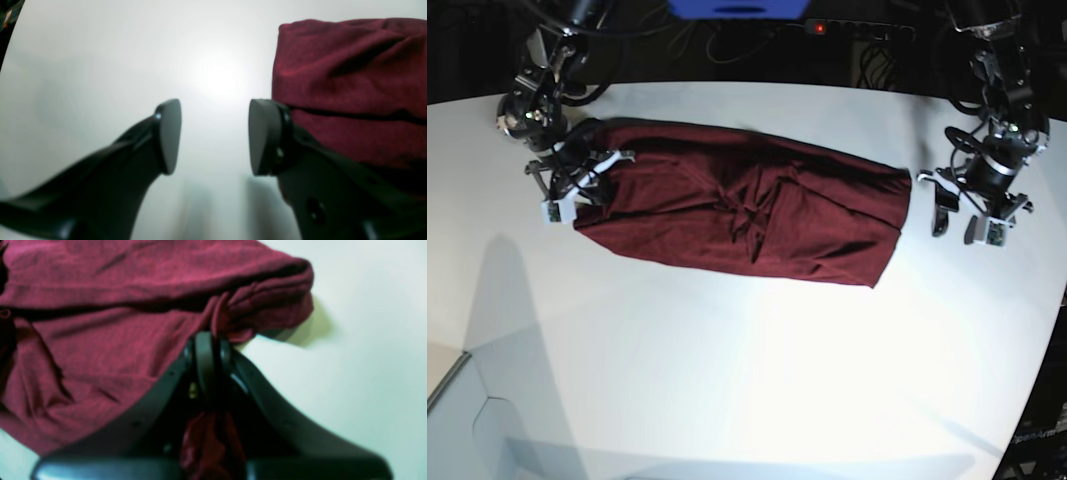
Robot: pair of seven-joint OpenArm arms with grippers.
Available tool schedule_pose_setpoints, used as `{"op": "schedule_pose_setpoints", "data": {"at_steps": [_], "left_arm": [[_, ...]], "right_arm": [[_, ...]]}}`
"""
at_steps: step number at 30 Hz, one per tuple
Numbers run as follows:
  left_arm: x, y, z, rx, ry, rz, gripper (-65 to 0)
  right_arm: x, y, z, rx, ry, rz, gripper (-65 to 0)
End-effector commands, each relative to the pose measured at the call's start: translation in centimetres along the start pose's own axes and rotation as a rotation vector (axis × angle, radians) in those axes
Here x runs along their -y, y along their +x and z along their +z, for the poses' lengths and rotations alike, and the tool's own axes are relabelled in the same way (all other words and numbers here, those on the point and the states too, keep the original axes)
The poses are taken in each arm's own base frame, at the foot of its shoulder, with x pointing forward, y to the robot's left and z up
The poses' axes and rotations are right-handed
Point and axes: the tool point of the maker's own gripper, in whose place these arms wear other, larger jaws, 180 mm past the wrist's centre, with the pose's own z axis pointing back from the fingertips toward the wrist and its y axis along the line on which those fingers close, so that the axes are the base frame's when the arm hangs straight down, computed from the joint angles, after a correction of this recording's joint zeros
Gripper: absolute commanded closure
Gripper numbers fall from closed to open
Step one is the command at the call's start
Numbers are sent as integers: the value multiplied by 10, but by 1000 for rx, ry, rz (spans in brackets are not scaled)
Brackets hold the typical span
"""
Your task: Layout the t-shirt on the table in an organized manner, then fold the t-shirt properly
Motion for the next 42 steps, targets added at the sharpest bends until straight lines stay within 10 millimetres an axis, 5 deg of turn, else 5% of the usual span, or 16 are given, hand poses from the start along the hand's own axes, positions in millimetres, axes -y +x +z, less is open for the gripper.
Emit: {"op": "schedule_pose_setpoints", "data": {"at_steps": [1,7,10,17,21,29,36,42], "left_arm": [[-6,18,1,59,8,-11,-313],[-15,15,6,57,37,4,-313],[-19,15,7,56,47,6,-313],[-19,16,7,53,48,-1,-313],[-19,15,6,53,48,-1,-313],[-18,14,6,52,47,2,-313],[-18,14,6,51,46,0,-313],[-16,15,5,51,40,-1,-313]], "right_arm": [[3,-11,5,-65,-25,36,0],[-4,45,27,75,-68,109,0],[-22,66,32,123,-42,180,0],[-62,90,40,188,28,285,0],[-65,89,37,183,39,286,0],[-58,54,14,75,70,253,0],[-34,26,4,-26,60,268,-1],[-8,28,16,-16,-6,247,-181]]}}
